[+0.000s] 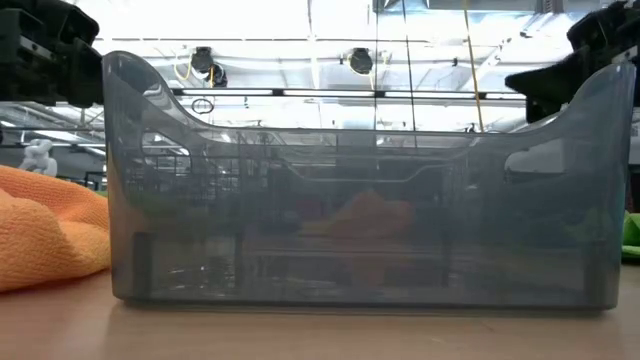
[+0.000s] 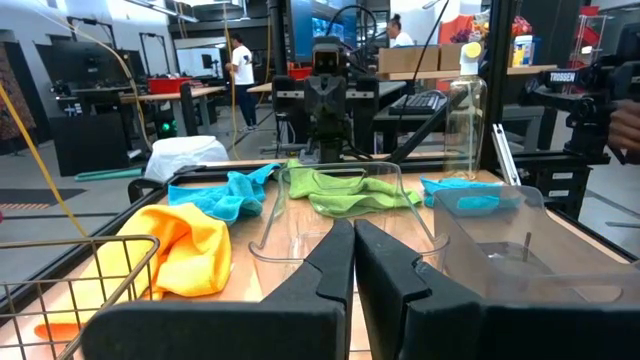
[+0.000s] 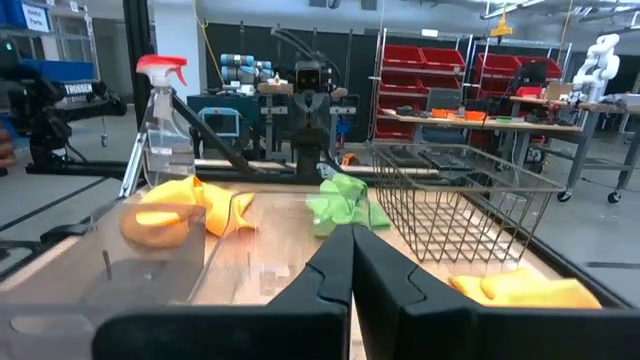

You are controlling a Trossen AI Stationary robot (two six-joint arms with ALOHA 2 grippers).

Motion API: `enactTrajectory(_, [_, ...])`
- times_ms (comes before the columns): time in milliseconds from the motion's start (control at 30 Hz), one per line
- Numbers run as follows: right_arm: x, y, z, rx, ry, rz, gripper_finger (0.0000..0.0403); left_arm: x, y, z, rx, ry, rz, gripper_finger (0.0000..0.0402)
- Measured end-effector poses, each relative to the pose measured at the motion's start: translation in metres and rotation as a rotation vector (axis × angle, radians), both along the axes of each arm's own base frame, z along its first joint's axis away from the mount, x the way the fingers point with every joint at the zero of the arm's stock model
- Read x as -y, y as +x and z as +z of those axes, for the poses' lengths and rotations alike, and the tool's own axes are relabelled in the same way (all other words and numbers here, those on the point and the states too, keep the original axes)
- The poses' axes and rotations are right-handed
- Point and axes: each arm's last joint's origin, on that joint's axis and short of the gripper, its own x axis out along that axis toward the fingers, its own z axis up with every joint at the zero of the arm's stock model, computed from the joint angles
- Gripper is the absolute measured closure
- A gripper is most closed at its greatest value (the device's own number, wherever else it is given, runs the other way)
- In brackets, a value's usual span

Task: Sort microfiber towel by color & place in baskets
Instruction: Put the right green towel into the black transparent bin

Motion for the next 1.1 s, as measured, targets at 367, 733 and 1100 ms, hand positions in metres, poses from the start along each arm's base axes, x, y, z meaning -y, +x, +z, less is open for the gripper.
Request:
enactTrajectory(367, [0.001, -0.005, 0.066, -0.076, 0.089, -0.053, 0.0403, 0.000, 0.000, 0.000, 0.000, 0.000, 0.000, 0.0381])
enactTrajectory(733, [0.001, -0.003, 0.149, -0.090, 0.079, -0.051, 0.0403, 0.000, 0.000, 0.000, 0.000, -0.001, 0.011, 0.0381])
enactTrajectory(1100, [0.002, 0.014, 0.191, -0.092, 0.050, -0.049, 0.0403, -0.001, 0.000, 0.000, 0.001, -0.001, 0.028, 0.0381])
